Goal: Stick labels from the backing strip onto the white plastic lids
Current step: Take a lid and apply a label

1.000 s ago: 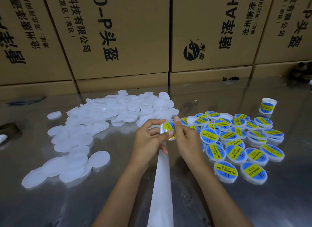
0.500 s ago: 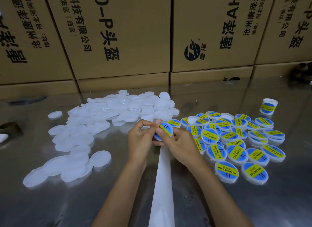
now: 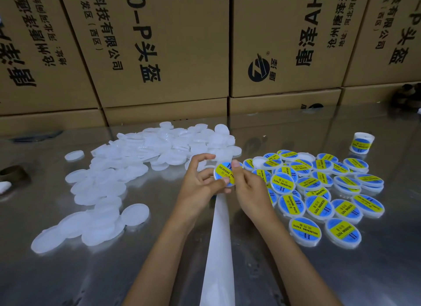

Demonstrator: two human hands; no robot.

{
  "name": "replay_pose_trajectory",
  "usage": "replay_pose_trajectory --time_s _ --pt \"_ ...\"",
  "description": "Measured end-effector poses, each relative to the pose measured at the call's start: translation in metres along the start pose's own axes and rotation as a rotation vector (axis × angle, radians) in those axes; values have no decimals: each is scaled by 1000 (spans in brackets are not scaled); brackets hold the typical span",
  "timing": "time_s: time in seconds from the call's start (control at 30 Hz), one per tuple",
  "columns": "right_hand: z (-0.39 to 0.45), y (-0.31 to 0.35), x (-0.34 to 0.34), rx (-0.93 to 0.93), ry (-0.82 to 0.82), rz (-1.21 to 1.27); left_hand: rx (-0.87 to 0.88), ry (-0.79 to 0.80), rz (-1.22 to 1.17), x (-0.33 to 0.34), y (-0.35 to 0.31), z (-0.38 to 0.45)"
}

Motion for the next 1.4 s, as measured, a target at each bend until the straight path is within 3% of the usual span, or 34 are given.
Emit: replay_pose_trajectory --time_s 0.13,0.3,0.37,0.43,0.53,0.63,0.8,0.93,1.1,1.27,1.4 --pt "-2 6 4 -17 83 80 46 -63 20 -5 0 1" --pt "-6 7 11 -106 191 -21 74 -238 53 -19 -2 2" --pt "-5 6 10 -80 169 -41 87 -281 68 -21 -2 2" --pt "-1 1 1 29 44 -14 84 -312 60 -22 -1 3" --pt "6 -21 -15 333 -115 298 57 -321 37 -23 1 4" --pt "5 -36 -19 586 -139 761 37 -366 14 -27 3 4" --pt "4 -41 -23 679 -181 1005 55 -479 -9 -41 6 5" --pt "4 -39 -21 661 -141 1004 112 -608 -11 -59 8 7" --pt "4 -31 -12 594 -17 835 115 -716 125 -81 13 12" --pt "7 -25 0 510 48 570 162 -561 635 -85 16 37" --pt "5 -24 6 446 53 445 203 -334 990 -76 19 70"
Point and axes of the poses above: each hand's wrist, its own z-axis towards the middle knuckle, its own x-axis out of the palm, y = z × x, the point moved 5 cm from there along z, towards the middle knuckle, and after that the axes turned 9 degrees about -z, right-handed, at the moved point
